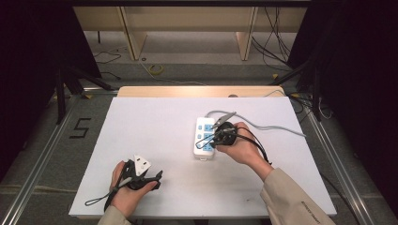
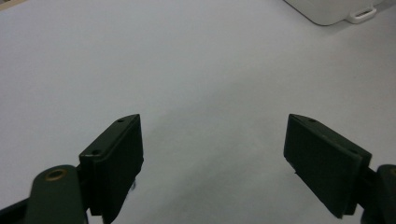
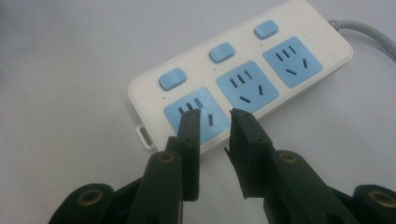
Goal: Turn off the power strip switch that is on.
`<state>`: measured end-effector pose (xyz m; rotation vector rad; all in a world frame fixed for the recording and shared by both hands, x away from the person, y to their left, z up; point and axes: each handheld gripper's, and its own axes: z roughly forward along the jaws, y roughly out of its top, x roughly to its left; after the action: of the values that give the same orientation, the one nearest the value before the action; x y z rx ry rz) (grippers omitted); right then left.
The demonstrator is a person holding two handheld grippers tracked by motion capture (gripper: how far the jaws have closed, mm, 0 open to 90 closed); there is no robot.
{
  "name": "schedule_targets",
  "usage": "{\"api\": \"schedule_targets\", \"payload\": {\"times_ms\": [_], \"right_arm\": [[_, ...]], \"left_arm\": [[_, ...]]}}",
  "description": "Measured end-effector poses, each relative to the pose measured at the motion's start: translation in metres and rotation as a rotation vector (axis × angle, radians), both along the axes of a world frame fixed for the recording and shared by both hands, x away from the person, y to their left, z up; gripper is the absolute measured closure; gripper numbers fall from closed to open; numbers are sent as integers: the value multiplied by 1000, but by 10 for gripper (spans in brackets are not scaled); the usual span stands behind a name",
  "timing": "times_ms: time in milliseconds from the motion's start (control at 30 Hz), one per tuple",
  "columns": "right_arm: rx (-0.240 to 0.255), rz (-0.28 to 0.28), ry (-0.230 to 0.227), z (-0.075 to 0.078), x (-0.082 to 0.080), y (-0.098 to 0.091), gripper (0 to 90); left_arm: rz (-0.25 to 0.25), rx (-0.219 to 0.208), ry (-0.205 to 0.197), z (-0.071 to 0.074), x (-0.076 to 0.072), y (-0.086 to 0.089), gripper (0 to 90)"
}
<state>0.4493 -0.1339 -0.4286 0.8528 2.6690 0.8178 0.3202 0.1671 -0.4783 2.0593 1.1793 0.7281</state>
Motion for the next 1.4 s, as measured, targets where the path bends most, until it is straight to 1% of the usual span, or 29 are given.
{"api": "schedule_targets", "payload": {"times_ms": [100,267,400,433,533,633,733,933,1033,1067,1133,1400], "right_arm": [[7,-1,1,-1,-1,-6,702],[21,-25,24,-3,-5,-19,654],[31,-47,19,-4,-7,-33,631],[31,-57,26,-4,-9,-37,627],[48,-61,21,-5,-11,-47,613],[65,-77,24,-5,-15,-56,602],[73,-78,22,-8,-18,-63,594],[98,-97,40,-16,-26,-75,580],[109,-100,39,-20,-32,-80,565],[114,-96,35,-22,-33,-82,561],[125,-108,26,-24,-37,-86,543],[159,-120,11,-34,-50,-97,525]], "left_arm": [[1,-1,2,0,0,0,197],[3,-1,3,0,-1,1,197],[3,-2,4,0,0,1,197],[4,-2,5,-1,0,1,197],[4,-3,4,-1,0,0,197],[5,-1,5,-1,0,0,197],[4,-2,7,-1,0,0,197],[2,1,9,-1,0,0,198],[3,2,10,-1,0,1,198],[2,3,10,-1,0,1,198],[2,3,11,-1,0,1,198],[4,3,15,-3,0,1,199]]}}
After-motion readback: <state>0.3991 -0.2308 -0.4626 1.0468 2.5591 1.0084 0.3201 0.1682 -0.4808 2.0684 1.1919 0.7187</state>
